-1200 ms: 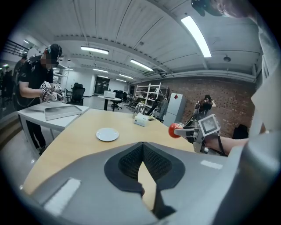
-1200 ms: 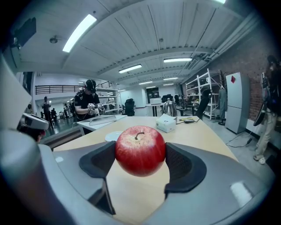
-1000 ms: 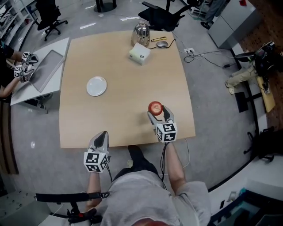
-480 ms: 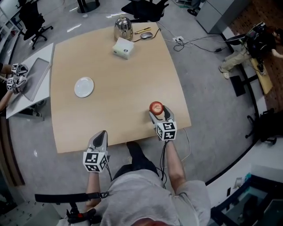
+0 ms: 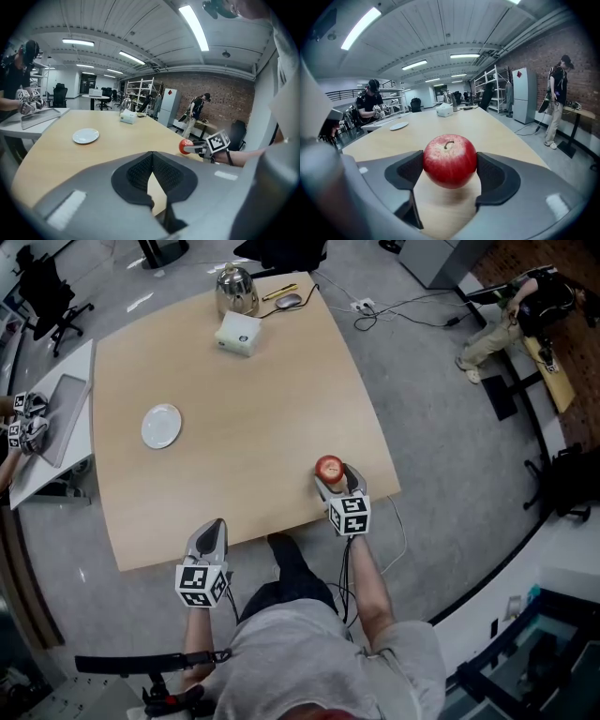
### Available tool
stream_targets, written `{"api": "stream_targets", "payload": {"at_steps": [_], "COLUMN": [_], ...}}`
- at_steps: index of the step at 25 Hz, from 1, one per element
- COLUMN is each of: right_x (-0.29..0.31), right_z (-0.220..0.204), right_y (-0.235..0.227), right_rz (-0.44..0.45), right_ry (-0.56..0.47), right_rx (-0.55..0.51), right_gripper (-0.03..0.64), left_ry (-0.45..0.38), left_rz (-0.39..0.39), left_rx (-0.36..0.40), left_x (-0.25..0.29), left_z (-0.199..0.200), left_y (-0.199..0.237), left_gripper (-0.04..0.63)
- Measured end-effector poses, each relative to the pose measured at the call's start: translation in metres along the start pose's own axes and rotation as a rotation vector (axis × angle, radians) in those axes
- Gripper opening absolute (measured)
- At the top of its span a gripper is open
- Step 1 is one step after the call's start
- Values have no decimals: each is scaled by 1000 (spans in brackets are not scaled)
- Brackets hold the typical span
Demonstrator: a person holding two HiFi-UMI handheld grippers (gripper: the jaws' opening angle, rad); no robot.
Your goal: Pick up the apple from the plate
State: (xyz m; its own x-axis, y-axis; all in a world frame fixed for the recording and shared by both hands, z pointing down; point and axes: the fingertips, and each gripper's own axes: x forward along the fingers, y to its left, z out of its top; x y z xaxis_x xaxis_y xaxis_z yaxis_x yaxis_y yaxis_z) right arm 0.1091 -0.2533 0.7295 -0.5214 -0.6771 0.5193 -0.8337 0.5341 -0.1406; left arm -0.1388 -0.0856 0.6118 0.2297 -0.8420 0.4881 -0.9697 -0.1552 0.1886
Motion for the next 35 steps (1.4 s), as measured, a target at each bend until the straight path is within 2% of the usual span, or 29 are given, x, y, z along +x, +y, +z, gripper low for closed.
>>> {"api": "stream_targets", "payload": {"at_steps": [13, 25, 27, 35], "right_x": [-4, -2, -2, -18], "right_z": [-28, -28, -30, -25], "right_y": [-12, -12, -10, -9], "right_rz": [-12, -17, -15, -16], "right_ry": [27, 16, 25, 9], "right_rx": [15, -6, -13, -10], "right_gripper": [362, 371, 391, 393], "left_ry": [23, 12, 10, -21], "left_rz": [-8, 6, 12, 27], "left_rx": [8, 1, -1, -1], "left_x": [1, 0, -3, -22], "left_z": [-14, -14, -15, -13], "left_y": [-17, -24, -25, -32], "left_gripper": [20, 20, 20, 20]}}
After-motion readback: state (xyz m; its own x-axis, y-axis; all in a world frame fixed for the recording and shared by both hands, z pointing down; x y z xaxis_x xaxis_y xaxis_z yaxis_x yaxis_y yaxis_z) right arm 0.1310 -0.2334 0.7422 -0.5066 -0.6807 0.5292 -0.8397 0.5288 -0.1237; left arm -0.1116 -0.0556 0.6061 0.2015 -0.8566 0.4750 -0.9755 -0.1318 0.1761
